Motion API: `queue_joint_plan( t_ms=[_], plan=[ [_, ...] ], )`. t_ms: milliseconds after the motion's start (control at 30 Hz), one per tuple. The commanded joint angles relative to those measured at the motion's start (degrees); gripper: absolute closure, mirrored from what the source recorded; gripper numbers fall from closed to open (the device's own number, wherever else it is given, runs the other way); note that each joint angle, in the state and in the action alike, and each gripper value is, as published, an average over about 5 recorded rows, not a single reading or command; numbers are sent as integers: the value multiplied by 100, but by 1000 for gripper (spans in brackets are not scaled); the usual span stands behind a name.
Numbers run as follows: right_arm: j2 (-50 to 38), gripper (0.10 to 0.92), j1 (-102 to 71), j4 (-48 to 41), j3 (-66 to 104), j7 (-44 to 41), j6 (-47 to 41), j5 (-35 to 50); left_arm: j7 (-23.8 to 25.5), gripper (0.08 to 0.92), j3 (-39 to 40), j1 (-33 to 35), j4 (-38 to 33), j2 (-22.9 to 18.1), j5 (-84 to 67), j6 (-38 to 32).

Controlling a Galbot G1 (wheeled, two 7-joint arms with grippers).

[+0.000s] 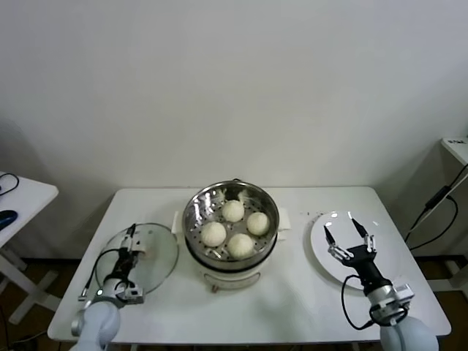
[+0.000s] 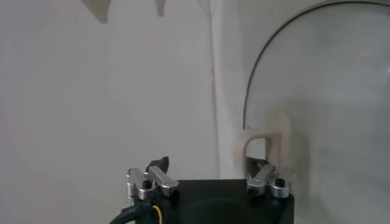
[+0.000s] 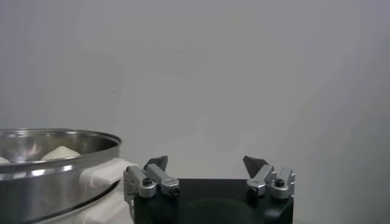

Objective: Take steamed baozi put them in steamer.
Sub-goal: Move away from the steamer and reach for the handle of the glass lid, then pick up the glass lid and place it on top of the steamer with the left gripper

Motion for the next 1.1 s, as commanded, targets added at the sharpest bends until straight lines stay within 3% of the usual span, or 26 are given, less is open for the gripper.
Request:
queue_joint_plan(
  t_ms=[33, 667, 900, 1100],
  plan=[
    [38, 203, 14, -13, -7, -10, 6, -70, -54, 276, -20, -64, 176, -15, -34, 1],
    [53, 203, 63, -95, 58, -33, 54, -88, -254, 818, -109, 39, 107, -102, -140, 104],
    [-200, 203, 98, -195, 21, -25, 65, -26, -304, 845, -184, 436, -718, -30, -321, 563],
    [-660, 203, 273, -445, -116, 41, 67, 167, -198, 845, -261, 1065, -1911, 38, -387, 1625]
  ],
)
